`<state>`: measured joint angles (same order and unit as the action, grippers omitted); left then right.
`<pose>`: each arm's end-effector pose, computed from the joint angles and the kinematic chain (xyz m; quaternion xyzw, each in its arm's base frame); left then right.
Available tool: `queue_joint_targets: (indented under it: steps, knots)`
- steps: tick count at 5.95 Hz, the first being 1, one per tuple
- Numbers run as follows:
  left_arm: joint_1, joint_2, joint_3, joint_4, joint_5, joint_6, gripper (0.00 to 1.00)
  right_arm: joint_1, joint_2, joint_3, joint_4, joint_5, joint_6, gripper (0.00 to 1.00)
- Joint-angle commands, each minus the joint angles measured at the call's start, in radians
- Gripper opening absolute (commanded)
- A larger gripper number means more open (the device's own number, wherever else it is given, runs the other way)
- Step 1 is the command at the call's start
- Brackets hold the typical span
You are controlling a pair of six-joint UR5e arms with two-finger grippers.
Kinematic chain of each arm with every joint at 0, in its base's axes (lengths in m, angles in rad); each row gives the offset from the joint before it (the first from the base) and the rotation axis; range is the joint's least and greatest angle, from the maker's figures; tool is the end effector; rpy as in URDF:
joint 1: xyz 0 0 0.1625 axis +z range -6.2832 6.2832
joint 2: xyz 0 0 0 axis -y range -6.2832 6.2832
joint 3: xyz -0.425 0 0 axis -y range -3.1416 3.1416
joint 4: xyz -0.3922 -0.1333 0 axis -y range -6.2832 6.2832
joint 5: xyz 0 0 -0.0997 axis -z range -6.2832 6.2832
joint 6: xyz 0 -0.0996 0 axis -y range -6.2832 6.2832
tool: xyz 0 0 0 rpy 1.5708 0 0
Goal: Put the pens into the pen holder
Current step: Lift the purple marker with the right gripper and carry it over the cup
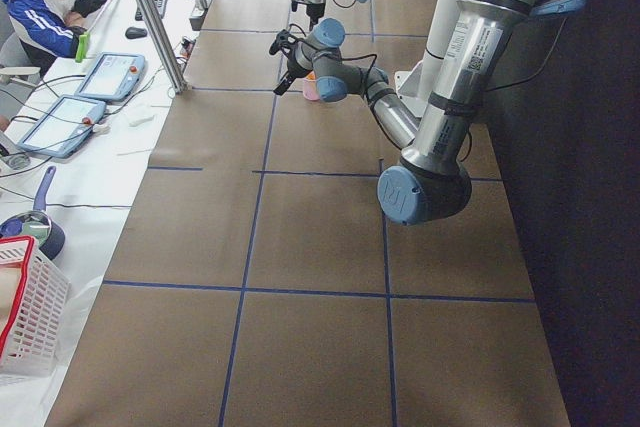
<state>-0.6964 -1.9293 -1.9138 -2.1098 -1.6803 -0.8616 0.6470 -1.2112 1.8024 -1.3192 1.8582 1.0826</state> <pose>0.3624 -0.4626 0.2452 0.3411 0.4716 0.0370 0.8123 -0.4256 -0.4532 0.3308 0.1074 -0.4116 0.0132 0.9049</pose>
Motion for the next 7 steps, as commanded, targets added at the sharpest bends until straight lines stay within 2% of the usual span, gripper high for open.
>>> queue_joint_targets:
  steps: [1, 2, 3, 4, 5, 6, 7]
  knots:
    - [-0.003, 0.000, -0.007, 0.013, -0.012, 0.030, 1.00, -0.017, 0.069, 0.075, 0.003, -0.195, 0.003, 0.00]
    - [-0.035, 0.004, -0.005, 0.055, -0.113, 0.047, 1.00, -0.032, 0.126, 0.074, 0.008, -0.253, 0.023, 0.00]
    - [-0.093, 0.006, -0.004, 0.144, -0.257, 0.047, 1.00, -0.052, 0.175, 0.075, 0.008, -0.296, 0.043, 0.00]
    - [-0.107, 0.042, 0.034, 0.184, -0.322, 0.046, 1.00, -0.088, 0.209, 0.075, 0.011, -0.388, 0.042, 0.00]
    - [-0.135, 0.096, 0.056, 0.192, -0.306, 0.041, 1.00, -0.145, 0.217, 0.066, 0.105, -0.445, 0.037, 0.00]
    - [-0.220, 0.116, 0.086, 0.192, -0.326, 0.046, 1.00, -0.194, 0.211, 0.058, 0.177, -0.527, 0.031, 0.00]
    - [-0.244, 0.121, 0.110, 0.188, -0.350, 0.046, 1.00, -0.237, 0.216, 0.060, 0.182, -0.615, 0.030, 0.00]
